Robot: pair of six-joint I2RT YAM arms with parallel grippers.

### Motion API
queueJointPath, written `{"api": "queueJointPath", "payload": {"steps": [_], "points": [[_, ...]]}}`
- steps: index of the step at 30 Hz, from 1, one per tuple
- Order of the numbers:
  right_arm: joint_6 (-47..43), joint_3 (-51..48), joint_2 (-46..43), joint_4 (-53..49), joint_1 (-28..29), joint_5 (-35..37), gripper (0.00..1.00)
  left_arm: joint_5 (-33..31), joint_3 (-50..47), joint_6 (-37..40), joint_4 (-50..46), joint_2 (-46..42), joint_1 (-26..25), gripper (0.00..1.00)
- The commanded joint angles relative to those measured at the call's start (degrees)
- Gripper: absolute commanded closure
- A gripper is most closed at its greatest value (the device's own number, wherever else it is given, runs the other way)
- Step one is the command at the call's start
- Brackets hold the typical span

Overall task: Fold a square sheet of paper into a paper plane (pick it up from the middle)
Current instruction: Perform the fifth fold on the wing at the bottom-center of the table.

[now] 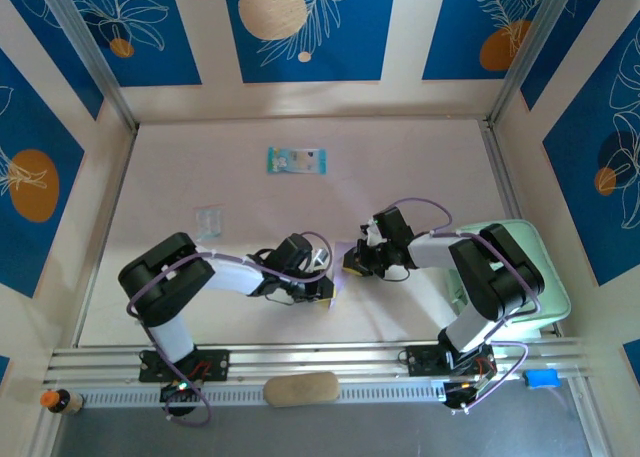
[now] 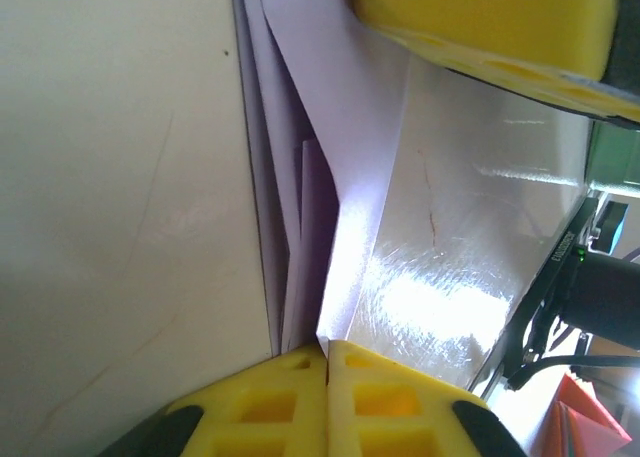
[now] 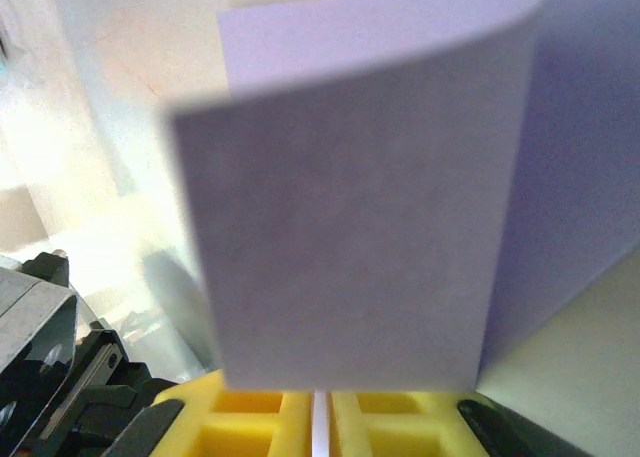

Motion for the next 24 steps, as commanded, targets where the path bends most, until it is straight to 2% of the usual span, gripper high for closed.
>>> {"api": "queueJointPath", "payload": {"steps": [1,5,8,12,18,21,24], "points": [[0.7,-0.4,2.5,-4.0,0.0,3.3,0.88,-0.9,-0.9,1.6,-8.5,0.6,-0.3,0.95],[0.8,-0.5,2.6,-4.0,0.1,3.6,0.88,-1.2,-1.2,1.7,-9.3,-0.2,-0.3,0.85],[0.8,-0.4,2.6,-4.2,0.1,3.6,0.88,-1.6,-1.5,2.1,-10.6,-1.0,-0.6,0.82],[0.8,-0.2,2.6,-4.4,0.1,3.7,0.88,-1.9,-2.2,2.1,-11.0,-1.6,-1.2,0.84],[0.8,0.0,2.7,-4.6,0.1,3.7,0.88,-2.1,-2.7,2.0,-11.1,-1.7,-1.5,0.96],[0.8,0.1,2.8,-4.8,0.1,3.8,0.88,-2.1,-2.7,2.0,-11.4,-2.1,-1.5,0.96],[1.0,-0.1,2.7,-4.8,0.1,3.8,0.88,-2.0,-3.2,1.8,-11.5,-2.8,-1.6,0.88]]}}
